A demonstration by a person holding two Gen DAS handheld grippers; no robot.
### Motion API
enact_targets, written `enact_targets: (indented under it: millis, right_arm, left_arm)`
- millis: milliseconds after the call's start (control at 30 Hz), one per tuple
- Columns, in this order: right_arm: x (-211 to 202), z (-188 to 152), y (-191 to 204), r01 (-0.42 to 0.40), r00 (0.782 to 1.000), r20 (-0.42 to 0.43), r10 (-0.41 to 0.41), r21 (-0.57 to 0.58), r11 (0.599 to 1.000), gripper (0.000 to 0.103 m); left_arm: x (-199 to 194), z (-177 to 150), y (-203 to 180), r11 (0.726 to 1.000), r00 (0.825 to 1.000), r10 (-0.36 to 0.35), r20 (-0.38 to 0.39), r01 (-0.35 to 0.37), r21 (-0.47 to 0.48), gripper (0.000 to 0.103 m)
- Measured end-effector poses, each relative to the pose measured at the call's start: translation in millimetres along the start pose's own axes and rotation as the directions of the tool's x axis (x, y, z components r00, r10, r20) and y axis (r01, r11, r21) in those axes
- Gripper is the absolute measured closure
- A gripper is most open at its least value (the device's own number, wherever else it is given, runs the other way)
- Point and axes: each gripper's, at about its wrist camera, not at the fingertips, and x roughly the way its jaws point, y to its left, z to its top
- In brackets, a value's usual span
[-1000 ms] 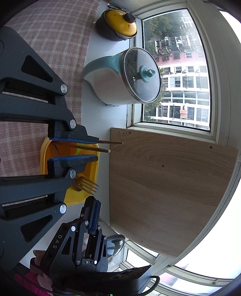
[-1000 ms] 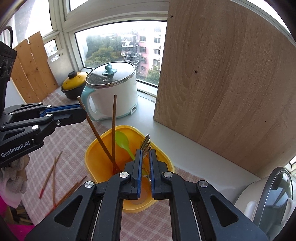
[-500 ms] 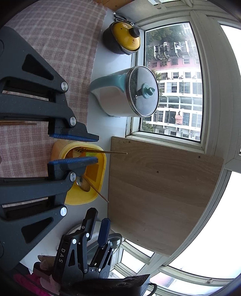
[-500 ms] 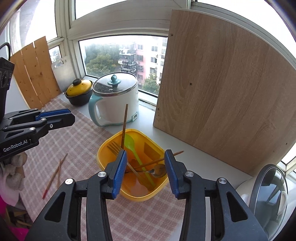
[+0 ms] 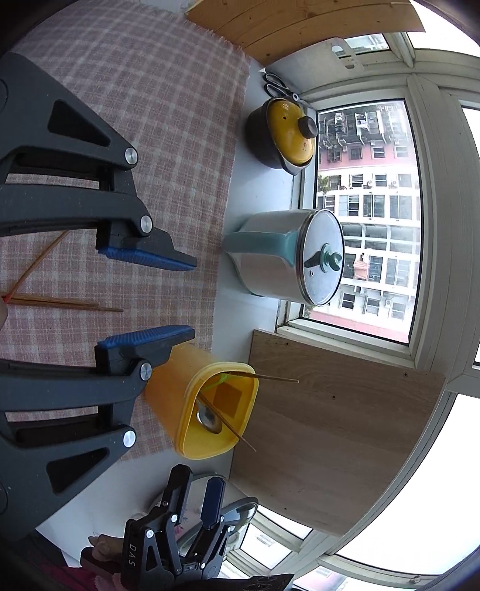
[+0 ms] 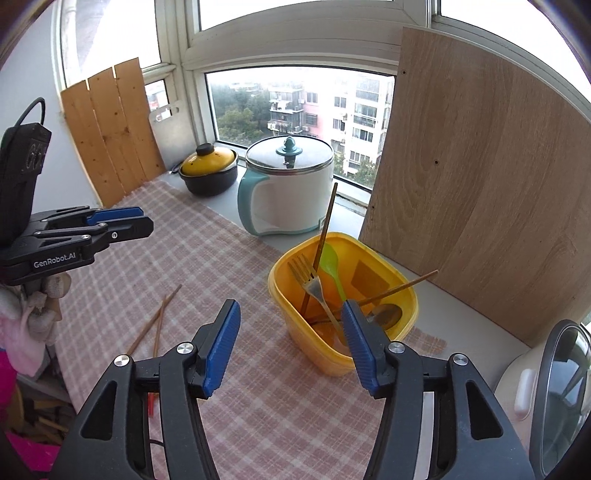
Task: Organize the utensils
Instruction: 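Withdraw both grippers and move them over the remaining chopsticks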
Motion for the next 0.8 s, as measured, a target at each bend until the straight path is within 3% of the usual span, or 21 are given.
enact_targets:
  millis: [433, 800]
  right_arm:
    - [52.6, -23.9, 48.9, -0.126, 0.985, -0.125, 0.121, -0.038, 0.991, 0.047]
    - [102.7, -29.8, 100.1, -0.281, 0.934, -0.25, 0.254, -0.08, 0.956, 0.047]
  left_arm:
    - [14.9, -83.0, 71.5, 0.987, 0.983, 0.083, -0.163, -0.103, -0.121, 0.073]
    - [30.5, -131.4, 96.2, 0.975, 0.965, 0.058, -0.254, -0.109, -0.191, 0.073]
